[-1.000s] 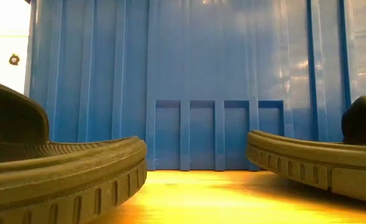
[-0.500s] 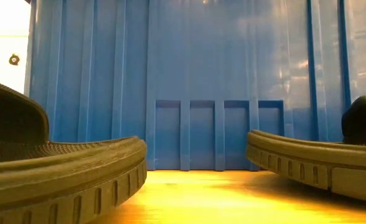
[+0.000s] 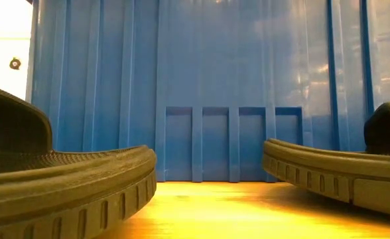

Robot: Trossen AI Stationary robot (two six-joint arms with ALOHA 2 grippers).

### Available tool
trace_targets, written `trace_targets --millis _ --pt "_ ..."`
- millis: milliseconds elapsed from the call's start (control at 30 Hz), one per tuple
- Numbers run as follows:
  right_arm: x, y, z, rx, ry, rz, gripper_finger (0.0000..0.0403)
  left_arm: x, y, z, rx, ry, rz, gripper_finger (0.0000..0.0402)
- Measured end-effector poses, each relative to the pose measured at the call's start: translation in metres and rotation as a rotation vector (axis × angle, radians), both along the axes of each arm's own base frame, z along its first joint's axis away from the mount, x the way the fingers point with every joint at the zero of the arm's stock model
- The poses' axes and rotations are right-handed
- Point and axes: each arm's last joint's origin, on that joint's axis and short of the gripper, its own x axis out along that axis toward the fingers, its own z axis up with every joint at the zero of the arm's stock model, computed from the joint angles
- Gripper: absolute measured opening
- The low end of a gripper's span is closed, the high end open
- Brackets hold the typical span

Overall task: Pick and place slides into bin
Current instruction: Put the black slide into the blue bin

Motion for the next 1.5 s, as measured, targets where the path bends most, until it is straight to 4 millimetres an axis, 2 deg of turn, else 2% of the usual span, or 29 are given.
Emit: trace_targets --millis 333,633,1033,1233,1500 --pt "0.02 -0.003 -0.014 -0.013 0.032 0.022 0.0239 0.0 0.0 0.0 0.004 -0.005 0.002 0.0017" --pt "0.03 -0.005 -0.023 -0.012 0.067 0.02 0.0255 0.0 0.0 -0.001 -0.001 0.008 0.003 0.0017" --pt "0.028 -0.014 -0.023 -0.111 0.075 -0.02 0.0247 -0.001 -0.001 0.002 0.028 -0.016 -0.005 0.0017" --pt "0.032 -0.012 -0.025 -0.057 0.067 0.017 0.024 -0.001 -0.001 0.002 0.026 -0.011 -0.006 0.0017" --pt "0.034 -0.012 -0.024 -0.027 0.043 0.036 0.021 -0.001 -0.001 0.002 0.028 -0.01 -0.005 0.0017"
